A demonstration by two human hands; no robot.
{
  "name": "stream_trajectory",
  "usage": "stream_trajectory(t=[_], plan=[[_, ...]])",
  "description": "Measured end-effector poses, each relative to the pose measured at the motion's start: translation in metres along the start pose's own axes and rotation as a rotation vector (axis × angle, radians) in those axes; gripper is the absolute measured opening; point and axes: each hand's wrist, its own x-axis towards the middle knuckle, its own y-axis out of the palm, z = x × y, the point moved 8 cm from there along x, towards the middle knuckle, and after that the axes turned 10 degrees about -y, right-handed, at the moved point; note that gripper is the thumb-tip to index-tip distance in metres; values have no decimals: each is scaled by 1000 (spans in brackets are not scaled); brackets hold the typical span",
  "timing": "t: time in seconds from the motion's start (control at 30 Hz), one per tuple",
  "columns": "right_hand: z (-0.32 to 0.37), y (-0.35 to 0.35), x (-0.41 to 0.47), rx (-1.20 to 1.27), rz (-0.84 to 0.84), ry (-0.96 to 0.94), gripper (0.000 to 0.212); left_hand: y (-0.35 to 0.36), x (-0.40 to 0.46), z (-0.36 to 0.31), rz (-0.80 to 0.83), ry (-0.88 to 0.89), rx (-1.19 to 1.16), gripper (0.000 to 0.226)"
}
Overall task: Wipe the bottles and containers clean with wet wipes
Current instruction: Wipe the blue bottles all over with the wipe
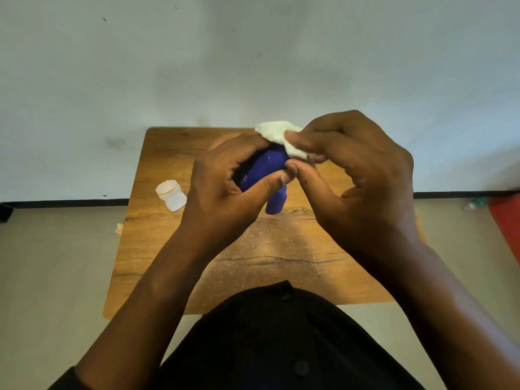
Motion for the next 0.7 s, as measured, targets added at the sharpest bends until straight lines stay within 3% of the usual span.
stream_trajectory(t=[0.2, 0.33, 0.4, 0.47, 0.7], plan=[[10, -5, 1, 26, -21, -151, 16, 0, 0, -3, 17, -68, -151, 46], [2, -8, 6, 187, 0, -4, 14, -2, 1, -5, 49, -85, -234, 40], [-11, -7, 6, 346, -11, 171, 27, -1, 2, -3, 74, -85, -217, 39], [-18, -3, 8, 438, 28, 236, 36, 0, 1, -2, 97, -94, -219, 41], [-27, 2, 13, 361, 280, 141, 31, 2, -3, 0, 132, -161, -288, 62]])
